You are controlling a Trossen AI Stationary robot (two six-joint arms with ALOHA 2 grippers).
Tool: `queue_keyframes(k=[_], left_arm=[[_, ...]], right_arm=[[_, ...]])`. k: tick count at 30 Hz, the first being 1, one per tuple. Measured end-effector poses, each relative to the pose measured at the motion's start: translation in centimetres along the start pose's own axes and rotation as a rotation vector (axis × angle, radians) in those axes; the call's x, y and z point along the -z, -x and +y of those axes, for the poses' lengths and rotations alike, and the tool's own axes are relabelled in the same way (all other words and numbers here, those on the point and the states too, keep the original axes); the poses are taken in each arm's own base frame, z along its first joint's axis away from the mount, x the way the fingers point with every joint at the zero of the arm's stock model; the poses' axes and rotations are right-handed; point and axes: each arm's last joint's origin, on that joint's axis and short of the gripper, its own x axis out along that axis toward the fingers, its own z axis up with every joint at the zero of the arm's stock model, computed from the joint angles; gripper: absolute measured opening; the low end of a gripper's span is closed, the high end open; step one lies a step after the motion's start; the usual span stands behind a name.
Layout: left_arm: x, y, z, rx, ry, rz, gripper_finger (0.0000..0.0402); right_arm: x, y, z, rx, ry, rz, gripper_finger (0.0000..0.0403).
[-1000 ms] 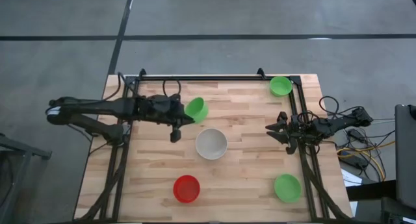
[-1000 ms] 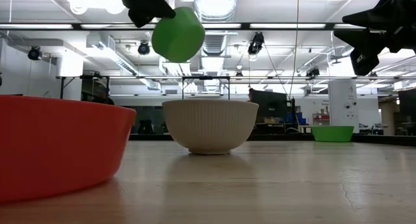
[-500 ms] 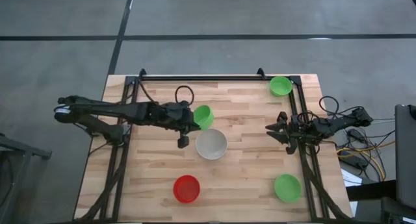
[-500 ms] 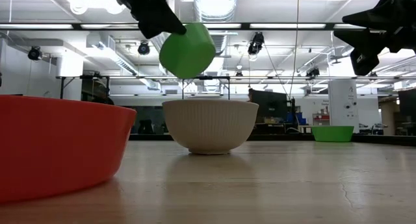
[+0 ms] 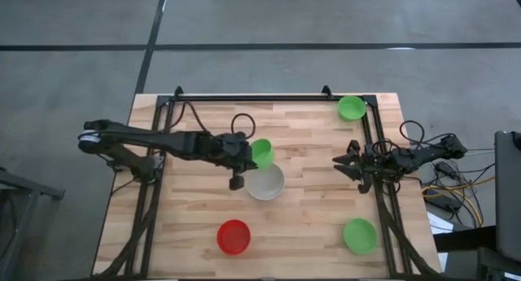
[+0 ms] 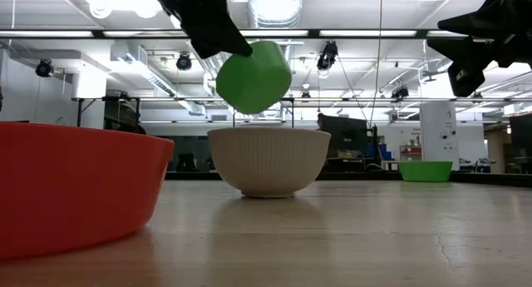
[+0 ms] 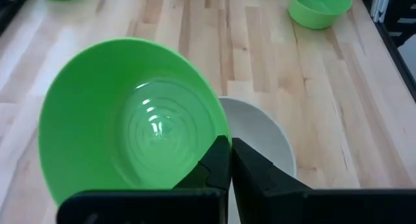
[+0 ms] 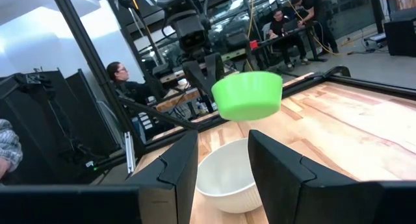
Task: Nest bowls inside each other
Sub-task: Stack the top left green bowl on the top of the gray bowl
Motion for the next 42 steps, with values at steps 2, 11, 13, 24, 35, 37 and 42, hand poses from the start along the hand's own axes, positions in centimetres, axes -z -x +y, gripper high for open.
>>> queue_keyframes(k=[2, 11, 13, 24, 35, 37, 42], left_arm=[[0.2, -0.6, -0.1, 0.011, 0.001, 0.012, 0.0007], [1.1, -3.0, -0.7, 0.028, 0.053, 0.068, 0.0007], [1.2, -3.4, -0.9, 0.033, 0.052, 0.07, 0.0007], [2.0, -5.2, -1.8, 0.046, 0.082, 0.105, 0.0007], [2.4, -5.4, -3.3, 0.076, 0.092, 0.122, 0.0007], [2.4, -5.4, -3.5, 0.081, 0.088, 0.123, 0.0007], [2.7, -5.9, -3.8, 0.081, 0.086, 0.135, 0.0007]], right_arm=[[0.0, 0.0, 0.0, 0.0, 0.0, 0.0, 0.0132], [0.0, 0.0, 0.0, 0.0, 0.0, 0.0, 0.0132], [0.0, 0.0, 0.0, 0.0, 0.0, 0.0, 0.0132], [0.0, 0.0, 0.0, 0.0, 0.0, 0.0, 0.0132], [0.0, 0.0, 0.0, 0.0, 0.0, 0.0, 0.0132], [0.0, 0.0, 0.0, 0.0, 0.0, 0.0, 0.0132], [0.0, 0.0, 0.0, 0.0, 0.0, 0.0, 0.0132]])
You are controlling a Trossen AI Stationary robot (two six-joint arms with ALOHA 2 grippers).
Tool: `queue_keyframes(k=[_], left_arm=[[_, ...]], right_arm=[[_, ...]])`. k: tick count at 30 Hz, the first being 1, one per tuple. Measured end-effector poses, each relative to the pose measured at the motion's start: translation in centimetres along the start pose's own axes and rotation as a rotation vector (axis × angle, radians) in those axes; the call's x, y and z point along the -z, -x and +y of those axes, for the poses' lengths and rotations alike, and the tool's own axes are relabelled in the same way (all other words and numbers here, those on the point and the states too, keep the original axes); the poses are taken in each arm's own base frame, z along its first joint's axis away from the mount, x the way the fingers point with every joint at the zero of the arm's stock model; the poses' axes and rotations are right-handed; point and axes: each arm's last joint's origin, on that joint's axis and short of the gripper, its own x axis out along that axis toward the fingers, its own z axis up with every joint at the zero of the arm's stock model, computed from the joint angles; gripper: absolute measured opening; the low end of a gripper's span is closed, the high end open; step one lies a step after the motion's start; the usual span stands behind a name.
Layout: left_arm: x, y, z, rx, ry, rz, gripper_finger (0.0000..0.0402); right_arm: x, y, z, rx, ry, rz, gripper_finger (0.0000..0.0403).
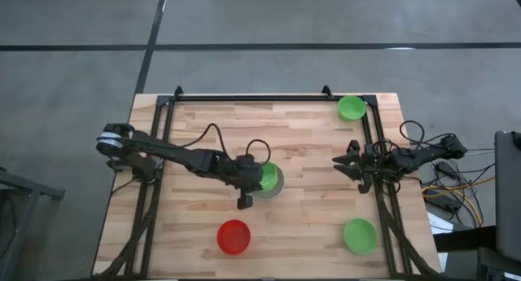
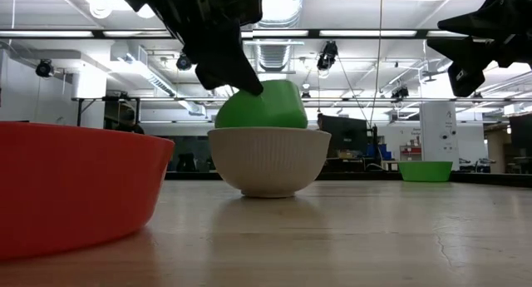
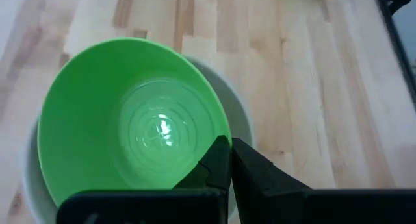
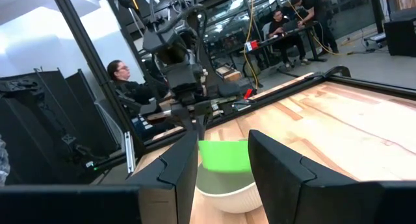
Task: Nest bowls inside each other
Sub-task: Stack the top left green bowl on the top of the gray bowl
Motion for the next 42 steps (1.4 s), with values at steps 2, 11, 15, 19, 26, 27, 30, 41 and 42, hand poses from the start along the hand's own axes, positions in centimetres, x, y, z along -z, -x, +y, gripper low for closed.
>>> queue_keyframes(k=[2, 11, 15, 19, 26, 27, 30, 41, 42], left_arm=[[0.3, -0.6, 0.0, -0.004, 0.02, 0.018, 0.0007], [0.7, -2.0, 0.2, -0.009, 0.037, 0.043, 0.0007], [0.9, -2.4, 0.2, -0.015, 0.038, 0.053, 0.0007], [1.0, -3.0, 0.3, -0.02, 0.039, 0.061, 0.0007], [0.9, -3.7, 0.3, -0.025, 0.037, 0.069, 0.0013], [0.9, -3.7, 0.3, -0.024, 0.037, 0.069, 0.0017], [0.9, -3.7, 0.3, -0.024, 0.038, 0.071, 0.0031], [0.7, -3.6, 0.2, -0.017, 0.041, 0.066, 0.0071], [0.6, -3.6, 0.2, -0.015, 0.042, 0.065, 0.0074]], right_arm=[[0.0, 0.0, 0.0, 0.0, 0.0, 0.0, 0.0132], [0.0, 0.0, 0.0, 0.0, 0.0, 0.0, 0.0132], [0.0, 0.0, 0.0, 0.0, 0.0, 0.0, 0.0132], [0.0, 0.0, 0.0, 0.0, 0.0, -0.001, 0.0132], [0.0, 0.0, 0.0, 0.0, 0.0, -0.001, 0.0132], [0.0, 0.0, 0.0, 0.001, 0.0, -0.001, 0.0132], [0.0, 0.0, 0.0, 0.0, 0.0, 0.0, 0.0132], [0.0, 0.0, 0.0, 0.0, 0.0, -0.001, 0.0132], [0.0, 0.0, 0.0, 0.0, 0.0, 0.0, 0.0132]])
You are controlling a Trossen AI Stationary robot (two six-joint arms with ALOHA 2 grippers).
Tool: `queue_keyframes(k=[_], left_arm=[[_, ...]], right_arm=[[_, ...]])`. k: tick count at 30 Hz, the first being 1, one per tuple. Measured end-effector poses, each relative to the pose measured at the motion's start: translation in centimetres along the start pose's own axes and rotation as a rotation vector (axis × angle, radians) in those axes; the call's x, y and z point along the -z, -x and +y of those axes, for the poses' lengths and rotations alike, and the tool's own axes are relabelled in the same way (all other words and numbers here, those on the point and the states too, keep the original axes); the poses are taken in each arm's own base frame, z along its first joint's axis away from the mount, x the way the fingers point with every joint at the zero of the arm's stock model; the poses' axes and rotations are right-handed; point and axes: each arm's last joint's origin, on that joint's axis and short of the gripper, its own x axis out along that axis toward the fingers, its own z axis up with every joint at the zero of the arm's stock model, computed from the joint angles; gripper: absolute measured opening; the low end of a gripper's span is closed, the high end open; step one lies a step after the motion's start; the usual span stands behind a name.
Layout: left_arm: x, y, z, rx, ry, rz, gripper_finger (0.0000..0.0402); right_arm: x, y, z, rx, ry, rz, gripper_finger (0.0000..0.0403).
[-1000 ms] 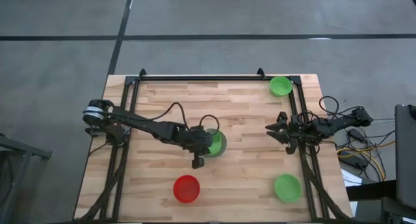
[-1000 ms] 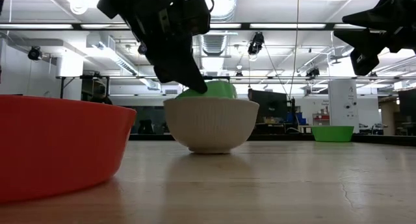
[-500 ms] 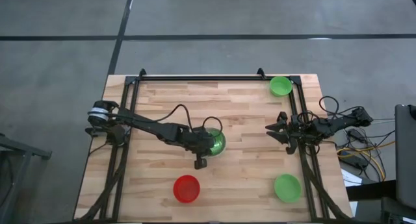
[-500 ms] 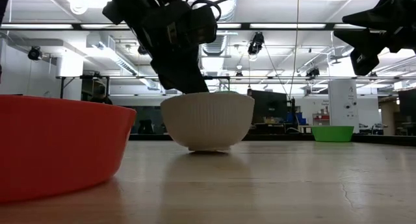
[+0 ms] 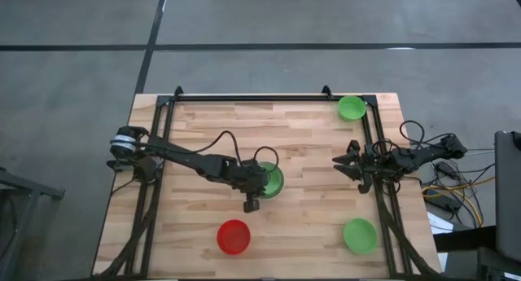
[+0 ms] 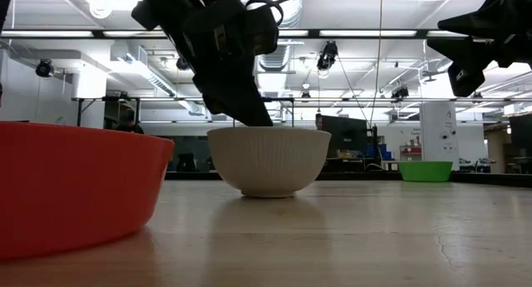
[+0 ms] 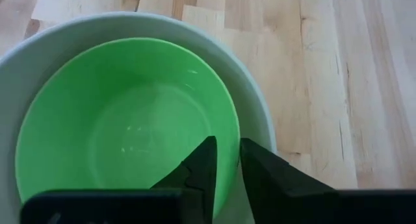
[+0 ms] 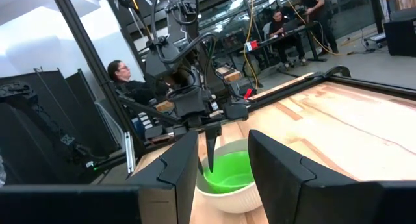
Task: Nest bowls inside each other
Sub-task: Stack the top left green bowl on the top of the gray bowl, then stack the bottom green bowl on top of the left green bowl
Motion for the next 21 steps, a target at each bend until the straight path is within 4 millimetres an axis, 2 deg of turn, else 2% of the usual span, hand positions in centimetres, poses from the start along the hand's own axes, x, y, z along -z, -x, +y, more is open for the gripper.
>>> queue_keyframes(k=[10, 21], left_arm=[[-0.8, 0.4, -0.3, 0.009, -0.004, -0.026, 0.0106], [-2.1, 1.6, -0.6, 0.013, -0.038, -0.044, 0.0108]], right_arm=[[0.0, 0.0, 0.0, 0.0, 0.0, 0.0, 0.0132], [0.0, 0.0, 0.0, 0.001, 0.0, 0.0, 0.0132]])
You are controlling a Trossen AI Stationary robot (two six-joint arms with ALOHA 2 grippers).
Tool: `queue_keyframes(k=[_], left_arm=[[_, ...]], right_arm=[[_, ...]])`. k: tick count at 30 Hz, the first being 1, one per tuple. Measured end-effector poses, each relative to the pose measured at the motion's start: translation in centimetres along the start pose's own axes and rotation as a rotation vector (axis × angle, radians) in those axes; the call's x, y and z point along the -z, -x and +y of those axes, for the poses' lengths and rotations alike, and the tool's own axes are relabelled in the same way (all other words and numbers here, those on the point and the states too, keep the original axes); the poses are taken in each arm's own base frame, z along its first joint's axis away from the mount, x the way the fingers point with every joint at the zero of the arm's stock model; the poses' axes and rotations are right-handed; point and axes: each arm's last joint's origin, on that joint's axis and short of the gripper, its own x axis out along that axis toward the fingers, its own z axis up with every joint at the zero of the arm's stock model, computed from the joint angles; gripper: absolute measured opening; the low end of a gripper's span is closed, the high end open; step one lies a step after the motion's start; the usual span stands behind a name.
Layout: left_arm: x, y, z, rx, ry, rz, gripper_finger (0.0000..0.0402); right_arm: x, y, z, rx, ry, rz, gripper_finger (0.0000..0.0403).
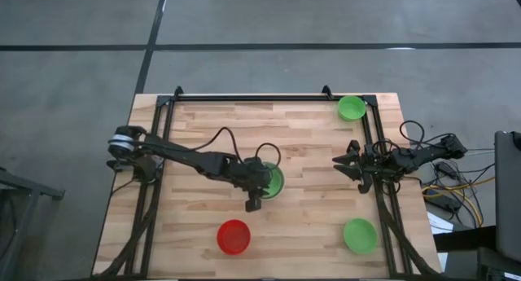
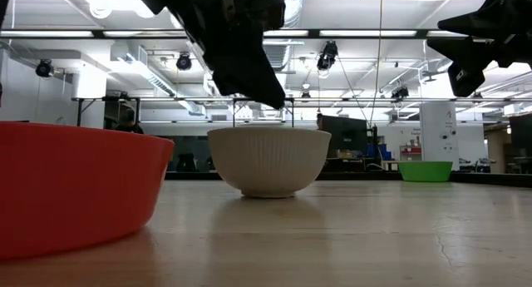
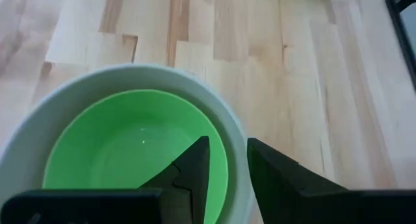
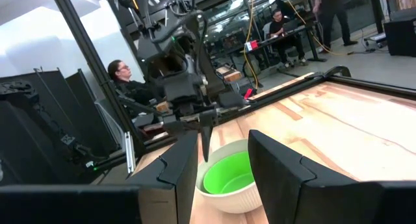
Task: Nest bowls inside each other
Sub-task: Stack the bottom green bowl on top of the left green bowl
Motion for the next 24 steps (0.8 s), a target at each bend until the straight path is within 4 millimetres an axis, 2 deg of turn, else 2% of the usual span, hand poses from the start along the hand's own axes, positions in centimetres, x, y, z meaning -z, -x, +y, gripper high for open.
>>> queue_keyframes(k=[13, 24], left_arm=[[-1.5, 4.2, 0.0, 0.0, -0.006, -0.1, 0.0108], [-2.2, 7.5, 0.0, -0.078, -0.023, -0.19, 0.0108]], right_arm=[[0.0, 0.0, 0.0, -0.001, 0.0, 0.001, 0.0132], [0.0, 0.0, 0.0, -0.001, 0.0, 0.0, 0.0132]])
